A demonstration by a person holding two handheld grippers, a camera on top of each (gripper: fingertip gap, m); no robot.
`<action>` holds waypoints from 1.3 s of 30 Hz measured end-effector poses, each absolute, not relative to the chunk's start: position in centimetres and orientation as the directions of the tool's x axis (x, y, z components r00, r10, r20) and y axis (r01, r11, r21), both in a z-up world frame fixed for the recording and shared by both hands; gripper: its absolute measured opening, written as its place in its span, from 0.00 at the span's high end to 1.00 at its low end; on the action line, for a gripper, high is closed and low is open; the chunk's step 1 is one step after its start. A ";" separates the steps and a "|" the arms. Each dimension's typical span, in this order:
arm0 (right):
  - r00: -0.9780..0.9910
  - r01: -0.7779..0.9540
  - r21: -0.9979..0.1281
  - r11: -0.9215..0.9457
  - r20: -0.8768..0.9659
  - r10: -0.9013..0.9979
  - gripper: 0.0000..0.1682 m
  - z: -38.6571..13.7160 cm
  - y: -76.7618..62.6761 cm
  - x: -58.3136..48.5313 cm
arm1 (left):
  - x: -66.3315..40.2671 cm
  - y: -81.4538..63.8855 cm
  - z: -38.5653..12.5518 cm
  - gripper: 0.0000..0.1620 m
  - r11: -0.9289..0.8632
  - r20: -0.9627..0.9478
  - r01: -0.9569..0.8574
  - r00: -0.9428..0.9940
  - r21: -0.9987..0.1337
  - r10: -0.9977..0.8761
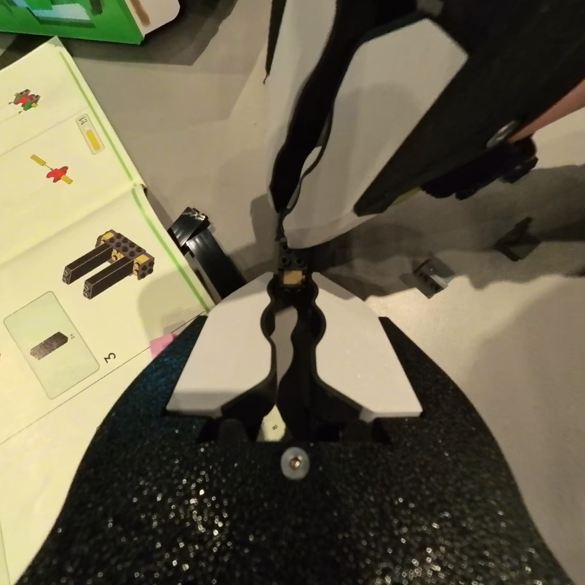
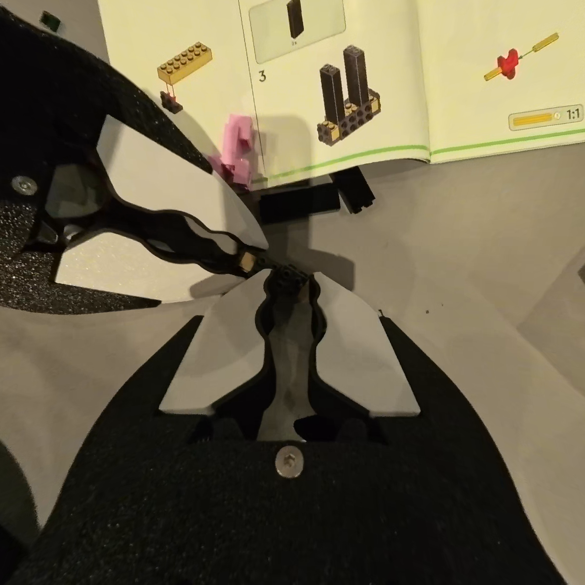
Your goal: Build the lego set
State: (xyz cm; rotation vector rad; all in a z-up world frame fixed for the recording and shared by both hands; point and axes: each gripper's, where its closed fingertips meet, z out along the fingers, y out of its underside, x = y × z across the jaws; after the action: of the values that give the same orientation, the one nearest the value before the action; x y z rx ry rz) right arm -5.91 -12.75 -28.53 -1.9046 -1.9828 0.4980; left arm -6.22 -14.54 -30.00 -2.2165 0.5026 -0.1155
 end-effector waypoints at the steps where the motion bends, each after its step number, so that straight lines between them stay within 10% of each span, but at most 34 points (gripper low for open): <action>1: -0.040 0.879 -0.476 0.036 0.001 0.999 0.89 -28.5 -12.8 -5.9 | -6.2 -14.5 -30.0 0.90 -0.567 -0.087 -0.316 0.915 -0.760 -0.393; 39: -0.026 0.896 -0.444 -0.003 -0.060 0.998 0.85 -28.6 -13.1 -5.5 | -6.2 -14.5 -30.1 0.90 -0.571 -0.077 -0.310 0.916 -0.760 -0.394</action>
State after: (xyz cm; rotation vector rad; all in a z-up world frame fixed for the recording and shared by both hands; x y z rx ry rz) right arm -5.55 -13.07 -28.59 -1.9776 -2.0014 0.5321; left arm -6.18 -14.54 -30.06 -2.2197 0.4991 -0.1271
